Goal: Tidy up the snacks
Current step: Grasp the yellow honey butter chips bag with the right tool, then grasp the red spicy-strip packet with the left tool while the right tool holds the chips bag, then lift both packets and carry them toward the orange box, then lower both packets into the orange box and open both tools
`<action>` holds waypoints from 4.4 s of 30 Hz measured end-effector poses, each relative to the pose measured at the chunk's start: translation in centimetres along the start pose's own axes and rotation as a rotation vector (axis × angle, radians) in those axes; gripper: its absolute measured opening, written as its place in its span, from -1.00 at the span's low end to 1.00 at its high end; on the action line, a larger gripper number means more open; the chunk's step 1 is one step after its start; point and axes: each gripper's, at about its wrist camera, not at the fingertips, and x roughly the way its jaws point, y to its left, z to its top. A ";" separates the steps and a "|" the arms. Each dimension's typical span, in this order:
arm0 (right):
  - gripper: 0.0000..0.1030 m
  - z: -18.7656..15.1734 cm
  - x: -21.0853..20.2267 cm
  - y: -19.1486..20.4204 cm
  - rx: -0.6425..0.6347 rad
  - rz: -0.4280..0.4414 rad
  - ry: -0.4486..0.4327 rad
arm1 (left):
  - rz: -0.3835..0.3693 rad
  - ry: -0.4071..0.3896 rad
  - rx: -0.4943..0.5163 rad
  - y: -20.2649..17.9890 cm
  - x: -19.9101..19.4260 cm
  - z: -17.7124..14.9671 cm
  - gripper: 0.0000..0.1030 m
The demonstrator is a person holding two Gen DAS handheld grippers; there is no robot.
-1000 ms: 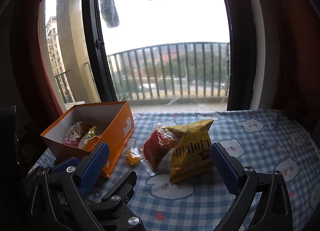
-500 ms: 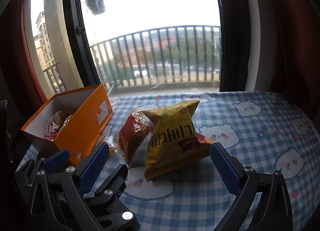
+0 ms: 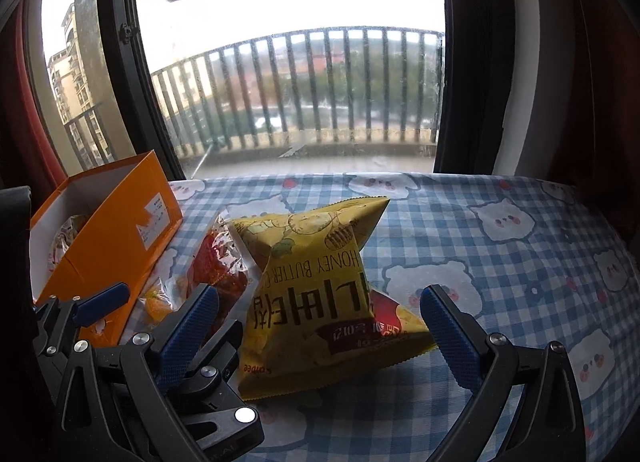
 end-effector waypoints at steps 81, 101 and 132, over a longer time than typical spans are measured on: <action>0.33 -3.1 -14.5 2.3 0.087 0.014 -0.183 | -0.119 -0.202 0.057 2.3 -11.1 -2.9 -0.29; 0.33 0.9 -16.1 8.8 0.034 0.088 -0.266 | -0.043 -0.314 -0.020 9.1 -14.3 -1.4 -0.29; 0.32 5.2 -3.3 21.5 -0.058 0.191 -0.106 | 0.087 -0.079 -0.191 23.1 -5.0 1.2 0.17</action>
